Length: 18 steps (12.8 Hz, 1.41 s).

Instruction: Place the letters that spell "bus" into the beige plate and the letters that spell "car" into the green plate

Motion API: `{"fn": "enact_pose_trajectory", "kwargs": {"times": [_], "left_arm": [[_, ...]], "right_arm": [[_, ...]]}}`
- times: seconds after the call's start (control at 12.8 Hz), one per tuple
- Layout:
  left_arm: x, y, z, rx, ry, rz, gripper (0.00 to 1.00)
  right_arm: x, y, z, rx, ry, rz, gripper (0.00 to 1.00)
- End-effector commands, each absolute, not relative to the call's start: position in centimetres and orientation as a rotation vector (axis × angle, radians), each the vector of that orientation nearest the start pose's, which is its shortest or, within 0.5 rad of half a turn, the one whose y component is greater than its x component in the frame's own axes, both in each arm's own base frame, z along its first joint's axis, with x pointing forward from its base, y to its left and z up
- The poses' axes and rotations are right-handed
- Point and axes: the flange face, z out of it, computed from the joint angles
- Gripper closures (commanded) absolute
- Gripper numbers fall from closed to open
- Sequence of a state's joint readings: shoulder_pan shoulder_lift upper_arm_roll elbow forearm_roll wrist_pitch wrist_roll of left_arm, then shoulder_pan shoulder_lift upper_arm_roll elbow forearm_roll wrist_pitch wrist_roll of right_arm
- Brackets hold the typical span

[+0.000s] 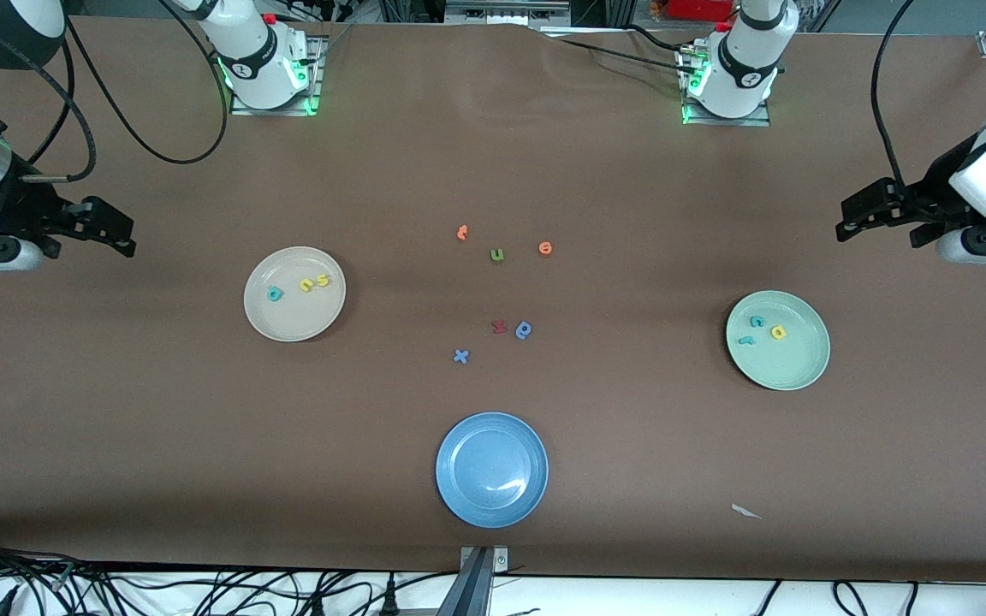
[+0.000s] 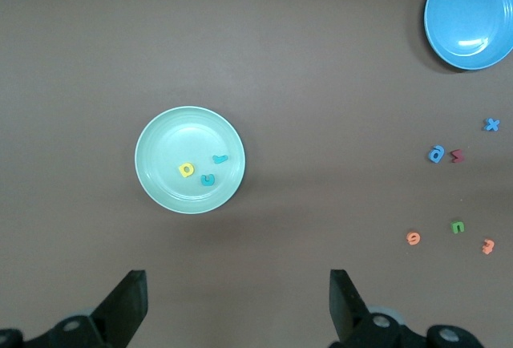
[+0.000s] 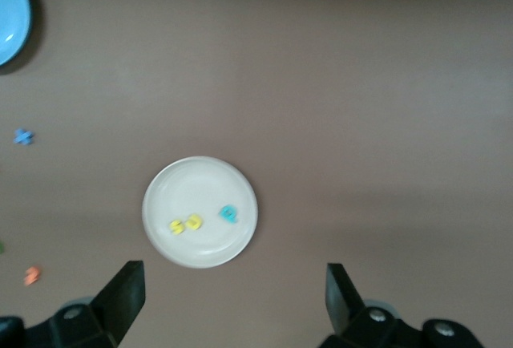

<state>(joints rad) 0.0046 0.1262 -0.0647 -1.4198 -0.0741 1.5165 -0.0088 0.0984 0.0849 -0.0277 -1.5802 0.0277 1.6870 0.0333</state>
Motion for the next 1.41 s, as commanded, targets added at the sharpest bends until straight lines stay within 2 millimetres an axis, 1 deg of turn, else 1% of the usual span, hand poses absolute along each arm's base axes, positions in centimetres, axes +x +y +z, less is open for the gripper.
{"fn": "enact_pose_trajectory", "kwargs": {"times": [0.0,0.16,0.55,0.62,0.7,0.78,0.86,0.94,1.09,1.33], "left_arm": [[58.7,-2.6,61.7,-3.192,0.171,0.050,0.00],[58.8,-2.8,62.0,-3.189,0.164,0.038,0.00],[58.8,-2.9,62.0,-3.191,0.162,0.041,0.00],[58.7,-2.8,62.1,-3.191,0.162,0.038,0.00],[58.8,-2.8,62.0,-3.191,0.159,0.041,0.00],[58.8,-2.8,62.0,-3.191,0.159,0.041,0.00],[58.7,-2.8,62.1,-3.191,0.159,0.038,0.00],[58.8,-2.8,62.0,-3.191,0.159,0.041,0.00],[58.8,-2.9,62.0,-3.191,0.162,0.041,0.00],[58.7,-2.8,62.1,-3.191,0.159,0.038,0.00]], "right_arm": [[58.4,5.0,59.6,-3.072,-0.066,0.028,0.00],[58.2,4.9,59.7,-3.082,-0.078,0.053,0.00],[58.2,4.5,59.8,-3.124,-0.115,0.046,0.00],[58.3,4.1,60.7,-3.128,-0.113,0.015,0.00],[58.4,3.0,61.3,-3.123,-0.084,-0.004,0.00],[58.3,2.4,61.4,-3.120,-0.063,0.002,0.00],[58.2,2.4,61.4,-3.120,-0.060,0.017,0.00],[58.0,2.9,61.3,-3.133,-0.082,0.041,0.00],[57.8,4.8,61.1,-3.257,-0.174,0.053,0.00],[57.8,4.9,61.1,-3.281,-0.148,0.051,0.00]]}}
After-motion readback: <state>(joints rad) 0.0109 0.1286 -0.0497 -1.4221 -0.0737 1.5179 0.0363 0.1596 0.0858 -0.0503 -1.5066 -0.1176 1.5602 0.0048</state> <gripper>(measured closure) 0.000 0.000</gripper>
